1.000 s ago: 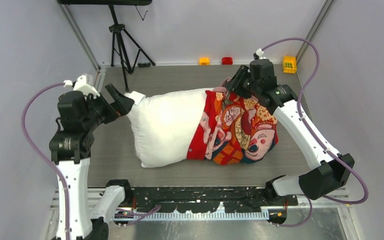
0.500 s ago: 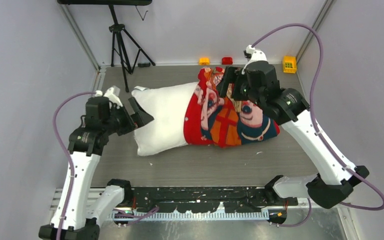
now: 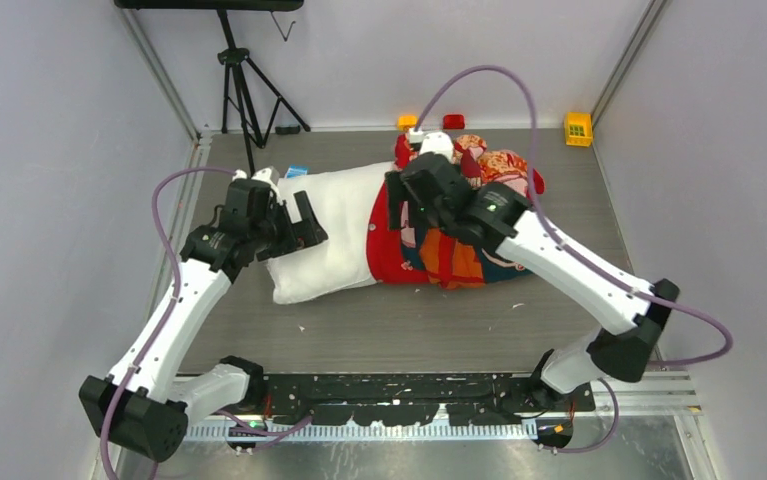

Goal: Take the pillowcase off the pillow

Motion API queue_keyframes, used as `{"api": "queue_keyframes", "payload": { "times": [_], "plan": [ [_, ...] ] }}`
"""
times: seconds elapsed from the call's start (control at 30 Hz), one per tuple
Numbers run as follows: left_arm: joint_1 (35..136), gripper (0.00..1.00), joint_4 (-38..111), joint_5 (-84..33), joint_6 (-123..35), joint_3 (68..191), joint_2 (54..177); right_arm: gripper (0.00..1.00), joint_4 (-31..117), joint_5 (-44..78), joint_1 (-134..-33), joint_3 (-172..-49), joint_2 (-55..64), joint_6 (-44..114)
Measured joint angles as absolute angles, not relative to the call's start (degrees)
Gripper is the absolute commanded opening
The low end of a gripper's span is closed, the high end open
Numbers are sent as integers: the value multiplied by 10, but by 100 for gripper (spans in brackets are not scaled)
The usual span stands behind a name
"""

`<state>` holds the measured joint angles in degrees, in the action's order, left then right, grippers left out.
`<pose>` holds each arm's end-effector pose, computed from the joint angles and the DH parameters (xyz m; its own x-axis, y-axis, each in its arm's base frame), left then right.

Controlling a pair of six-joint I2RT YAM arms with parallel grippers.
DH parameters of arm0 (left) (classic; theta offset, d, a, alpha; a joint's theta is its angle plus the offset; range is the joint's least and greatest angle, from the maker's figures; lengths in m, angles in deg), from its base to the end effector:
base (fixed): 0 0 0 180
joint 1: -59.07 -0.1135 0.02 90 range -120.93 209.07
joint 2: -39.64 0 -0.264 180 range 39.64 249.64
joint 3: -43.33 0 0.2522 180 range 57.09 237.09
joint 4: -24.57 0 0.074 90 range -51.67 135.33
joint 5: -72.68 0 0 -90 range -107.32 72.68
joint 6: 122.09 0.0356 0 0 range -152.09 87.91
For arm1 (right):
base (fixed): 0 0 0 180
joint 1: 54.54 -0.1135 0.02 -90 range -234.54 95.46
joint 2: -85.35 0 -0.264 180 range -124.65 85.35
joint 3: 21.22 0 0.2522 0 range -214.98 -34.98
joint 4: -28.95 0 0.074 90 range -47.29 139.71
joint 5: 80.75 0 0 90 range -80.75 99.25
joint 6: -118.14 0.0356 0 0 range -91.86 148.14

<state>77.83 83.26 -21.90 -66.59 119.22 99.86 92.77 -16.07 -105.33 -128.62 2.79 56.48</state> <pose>0.1996 -0.0708 0.3361 -0.7453 -0.3431 -0.5717 -0.0561 0.8867 -0.4590 0.1997 0.2207 0.4144 -0.5827 -0.0354 -0.8119 -0.2427 0.9610 0.1322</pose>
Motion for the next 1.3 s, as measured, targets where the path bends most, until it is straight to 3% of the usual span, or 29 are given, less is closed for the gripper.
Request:
{"api": "queue_keyframes", "payload": {
  "times": [0.27, 0.37, 0.47, 0.63, 0.67, 0.93, 1.17, 1.3],
  "plan": [
    [778, 99, 743, -203, -705, 1129, 1024, 91, 921, -212, -1095, -1286, -90, 584],
    [778, 90, 709, -200, -726, 1088, 1028, 91, 925, -258, -1094, -1286, -129, 584],
    [778, 72, 664, -188, -753, 1046, 1028, 90, 928, -282, -1087, -1277, -143, 582],
    [765, 8, 577, -185, -804, 973, 1009, 81, 905, -279, -1039, -1198, -91, 581],
    [761, 1, 567, -188, -811, 969, 1007, 80, 896, -272, -1019, -1171, -66, 581],
    [671, 0, 527, -248, -842, 964, 995, 75, 870, -206, -783, -1039, 155, 572],
    [642, 0, 559, -252, -821, 970, 965, 87, 868, -128, -764, -1035, 188, 569],
    [636, 0, 597, -240, -792, 997, 962, 88, 880, -83, -762, -1062, 186, 556]
  ]
}}
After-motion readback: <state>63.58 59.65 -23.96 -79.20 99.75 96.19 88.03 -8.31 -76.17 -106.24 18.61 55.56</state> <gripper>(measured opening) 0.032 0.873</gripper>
